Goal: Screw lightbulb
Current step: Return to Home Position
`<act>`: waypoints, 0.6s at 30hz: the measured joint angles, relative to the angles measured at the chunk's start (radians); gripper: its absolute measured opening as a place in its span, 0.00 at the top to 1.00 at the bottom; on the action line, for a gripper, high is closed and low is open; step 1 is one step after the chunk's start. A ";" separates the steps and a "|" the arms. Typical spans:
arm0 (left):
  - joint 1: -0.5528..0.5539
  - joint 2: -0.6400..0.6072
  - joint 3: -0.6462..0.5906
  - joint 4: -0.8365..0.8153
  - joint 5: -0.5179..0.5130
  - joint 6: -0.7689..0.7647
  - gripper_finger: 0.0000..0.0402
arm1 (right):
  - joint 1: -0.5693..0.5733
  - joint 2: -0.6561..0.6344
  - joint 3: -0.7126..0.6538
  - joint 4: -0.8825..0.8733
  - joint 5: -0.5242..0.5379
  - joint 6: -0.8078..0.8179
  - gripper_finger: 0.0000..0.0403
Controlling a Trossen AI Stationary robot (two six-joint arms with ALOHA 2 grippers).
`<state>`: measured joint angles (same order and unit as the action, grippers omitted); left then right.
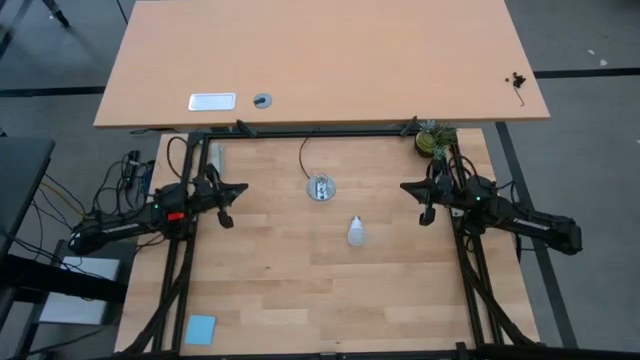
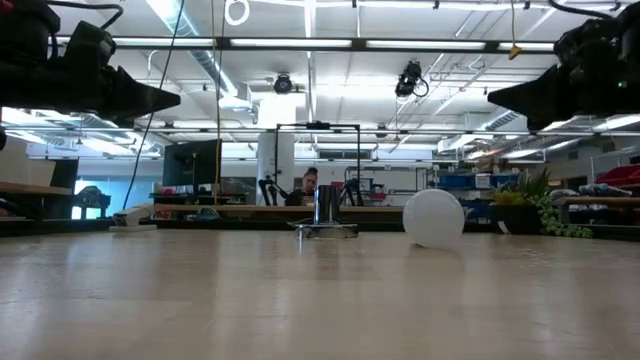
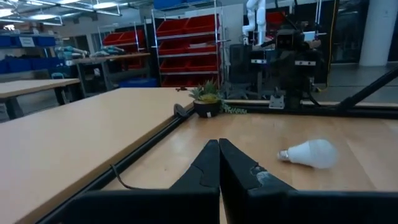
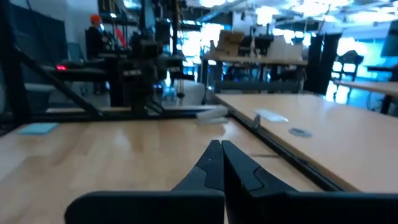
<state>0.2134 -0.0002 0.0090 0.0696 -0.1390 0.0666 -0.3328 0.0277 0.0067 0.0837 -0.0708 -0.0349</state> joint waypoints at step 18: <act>0.000 0.013 0.000 -0.039 -0.024 -0.018 1.00 | 0.052 -0.001 0.000 -0.069 0.081 -0.037 0.99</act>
<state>0.2138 0.0124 0.0086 0.0311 -0.1635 0.0483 -0.2810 0.0265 0.0067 0.0151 0.0097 -0.0720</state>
